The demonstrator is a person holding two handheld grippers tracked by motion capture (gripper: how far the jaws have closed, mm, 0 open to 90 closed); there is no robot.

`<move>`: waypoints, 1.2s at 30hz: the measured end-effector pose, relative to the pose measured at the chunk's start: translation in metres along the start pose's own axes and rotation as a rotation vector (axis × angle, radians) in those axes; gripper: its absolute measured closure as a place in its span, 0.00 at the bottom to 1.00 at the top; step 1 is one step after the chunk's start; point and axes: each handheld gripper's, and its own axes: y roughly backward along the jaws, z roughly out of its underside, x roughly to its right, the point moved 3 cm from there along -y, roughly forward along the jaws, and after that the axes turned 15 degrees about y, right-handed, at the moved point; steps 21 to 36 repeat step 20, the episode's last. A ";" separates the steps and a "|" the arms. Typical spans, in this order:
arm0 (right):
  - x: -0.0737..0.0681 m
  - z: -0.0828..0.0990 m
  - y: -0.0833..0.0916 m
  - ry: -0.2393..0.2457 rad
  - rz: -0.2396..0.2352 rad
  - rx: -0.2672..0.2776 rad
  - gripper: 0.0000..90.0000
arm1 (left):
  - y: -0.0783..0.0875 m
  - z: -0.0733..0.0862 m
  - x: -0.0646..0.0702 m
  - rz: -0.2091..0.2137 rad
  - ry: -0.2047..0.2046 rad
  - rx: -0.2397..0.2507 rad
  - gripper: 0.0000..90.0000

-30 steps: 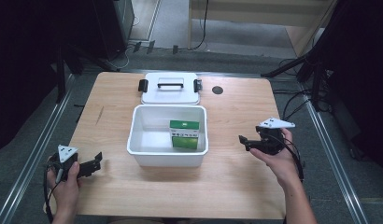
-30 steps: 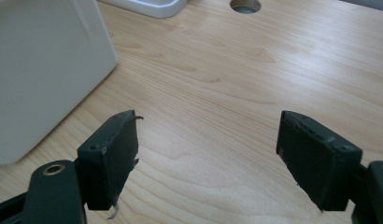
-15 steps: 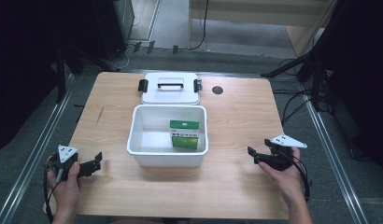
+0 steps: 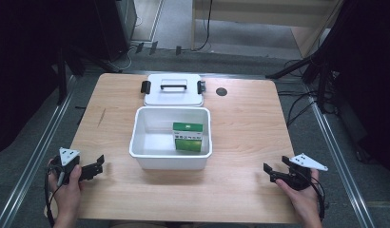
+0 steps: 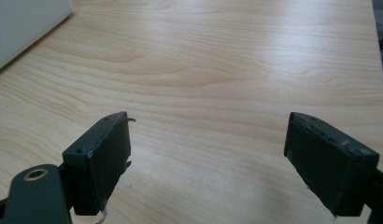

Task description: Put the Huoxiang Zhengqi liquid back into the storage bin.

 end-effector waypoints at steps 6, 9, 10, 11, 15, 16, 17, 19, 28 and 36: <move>-0.001 0.013 0.011 -0.018 0.026 0.019 0.16 | 0.000 0.000 0.000 0.000 -0.001 0.001 0.01; -0.003 0.018 0.015 -0.013 0.050 0.023 0.16 | 0.000 0.000 0.000 0.001 -0.005 -0.001 0.01; -0.004 0.019 0.016 -0.018 0.051 0.027 0.16 | 0.000 0.000 0.000 0.001 -0.007 -0.003 0.01; -0.004 0.019 0.017 -0.021 0.056 0.032 0.16 | 0.000 0.000 0.001 0.002 -0.007 -0.003 0.01; -0.007 0.021 0.017 -0.041 0.041 0.043 0.15 | 0.000 0.000 0.000 0.001 -0.005 -0.003 0.01; -0.008 0.021 0.018 -0.048 0.041 0.048 0.15 | 0.000 0.000 0.000 0.001 -0.005 -0.004 0.01; -0.009 0.021 0.018 -0.051 0.044 0.055 0.15 | 0.000 0.000 0.001 -0.001 -0.005 -0.005 0.01; -0.010 0.021 0.018 -0.044 0.056 0.054 0.15 | 0.000 0.000 0.001 -0.001 -0.006 -0.003 0.01; -0.010 0.021 0.018 -0.041 0.058 0.052 0.15 | 0.000 0.000 0.001 -0.001 -0.005 -0.003 0.01; -0.010 0.021 0.018 -0.041 0.058 0.052 0.15 | 0.000 0.000 0.001 -0.001 -0.005 -0.003 0.01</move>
